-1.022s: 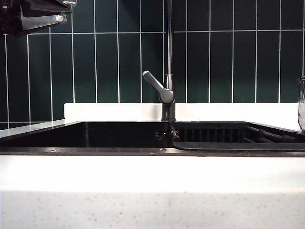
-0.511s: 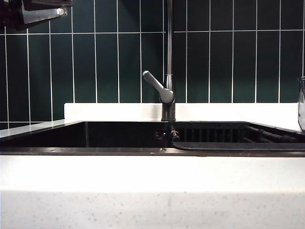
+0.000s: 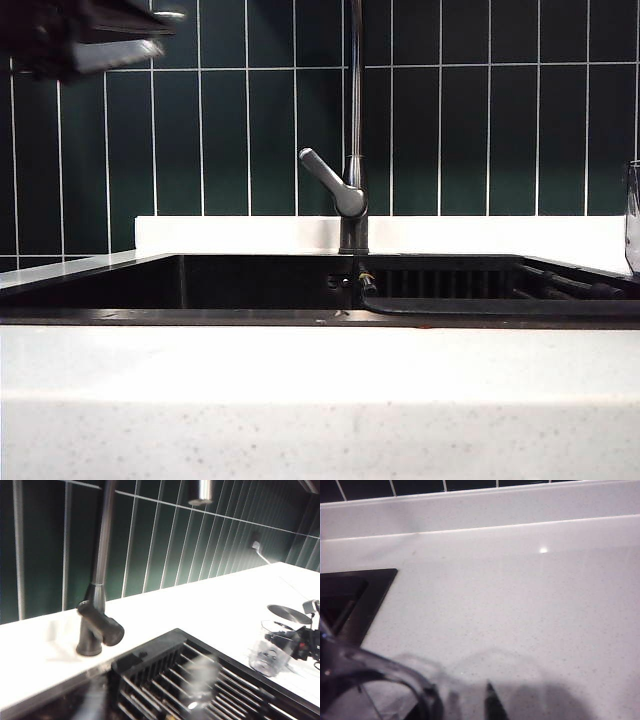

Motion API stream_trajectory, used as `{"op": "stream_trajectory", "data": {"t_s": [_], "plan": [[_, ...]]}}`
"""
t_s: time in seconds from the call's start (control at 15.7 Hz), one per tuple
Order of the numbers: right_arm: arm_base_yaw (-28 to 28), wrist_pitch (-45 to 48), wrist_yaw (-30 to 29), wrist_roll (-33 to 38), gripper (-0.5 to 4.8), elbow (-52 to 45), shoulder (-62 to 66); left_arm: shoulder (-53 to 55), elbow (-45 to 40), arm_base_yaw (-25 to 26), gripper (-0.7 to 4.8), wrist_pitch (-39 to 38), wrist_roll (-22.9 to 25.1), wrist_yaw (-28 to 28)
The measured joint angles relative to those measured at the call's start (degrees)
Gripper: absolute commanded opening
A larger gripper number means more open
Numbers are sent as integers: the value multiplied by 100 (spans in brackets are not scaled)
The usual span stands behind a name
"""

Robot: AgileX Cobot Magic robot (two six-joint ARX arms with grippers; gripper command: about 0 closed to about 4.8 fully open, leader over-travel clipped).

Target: Pick up the mug next to the sink, go to the faucet to get some water, pour the water into the sink, and finally put the mug back to its place.

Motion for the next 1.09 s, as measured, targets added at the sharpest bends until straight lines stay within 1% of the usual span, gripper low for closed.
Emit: {"op": "stream_trajectory", "data": {"t_s": [0.06,0.26,0.32,0.38,0.57,0.64,0.77,0.89,1.09], "plan": [[2,-2,-11,2,39,0,0,337,269,4,347,15,2,68],[0,-2,-17,-9,39,0,2,1399,1086,7,354,-9,-22,306],[0,-2,-24,-9,34,0,2,1646,1303,7,376,-22,-31,404],[2,-2,-33,-9,-8,0,2,2179,1812,4,375,9,-55,568],[2,13,-243,122,-9,7,2,3276,2811,4,376,-129,-332,1027],[-4,-96,-358,417,-9,87,2,3746,3185,9,375,-179,-535,1200],[63,-164,-654,560,-9,160,-92,4175,3582,0,375,-260,-643,1537],[190,-426,-741,573,-9,293,-367,4378,3803,9,373,-280,-656,1598],[575,-1735,-741,592,-9,1067,-1069,4649,4155,9,373,-262,-608,1639]]}}
